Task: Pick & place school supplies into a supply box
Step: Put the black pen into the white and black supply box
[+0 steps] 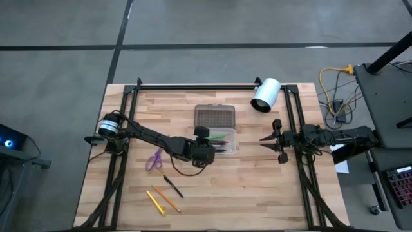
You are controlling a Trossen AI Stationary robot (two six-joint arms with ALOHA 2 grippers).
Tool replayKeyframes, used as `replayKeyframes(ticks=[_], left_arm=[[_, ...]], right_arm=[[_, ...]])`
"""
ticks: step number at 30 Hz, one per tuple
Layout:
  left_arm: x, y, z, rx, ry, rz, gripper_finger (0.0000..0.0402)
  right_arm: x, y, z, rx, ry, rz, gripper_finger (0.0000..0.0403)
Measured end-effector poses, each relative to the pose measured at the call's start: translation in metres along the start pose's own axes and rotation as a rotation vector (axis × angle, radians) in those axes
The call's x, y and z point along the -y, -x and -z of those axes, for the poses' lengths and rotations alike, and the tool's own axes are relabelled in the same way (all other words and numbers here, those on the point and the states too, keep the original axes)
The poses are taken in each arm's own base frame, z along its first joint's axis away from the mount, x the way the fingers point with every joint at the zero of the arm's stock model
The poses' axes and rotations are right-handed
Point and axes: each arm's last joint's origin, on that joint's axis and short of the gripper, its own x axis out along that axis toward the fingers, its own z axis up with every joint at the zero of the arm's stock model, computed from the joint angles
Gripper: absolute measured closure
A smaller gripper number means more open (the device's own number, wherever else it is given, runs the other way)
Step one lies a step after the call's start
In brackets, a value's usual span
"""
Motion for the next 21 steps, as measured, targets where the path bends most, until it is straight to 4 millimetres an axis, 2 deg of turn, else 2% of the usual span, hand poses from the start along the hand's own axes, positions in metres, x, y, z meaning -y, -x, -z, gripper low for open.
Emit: replayKeyframes(ticks=[12, 21], left_arm=[[0.019, 0.027, 0.005, -0.033, -0.121, 0.092, 0.0329], [0.038, 0.047, 0.003, 0.029, -0.172, 0.277, 0.0329]], right_arm=[[0.0, 0.0, 0.0, 0.0, 0.0, 0.0, 0.0322], [0.0, 0.0, 0.0, 0.0, 0.0, 0.0, 0.0329]])
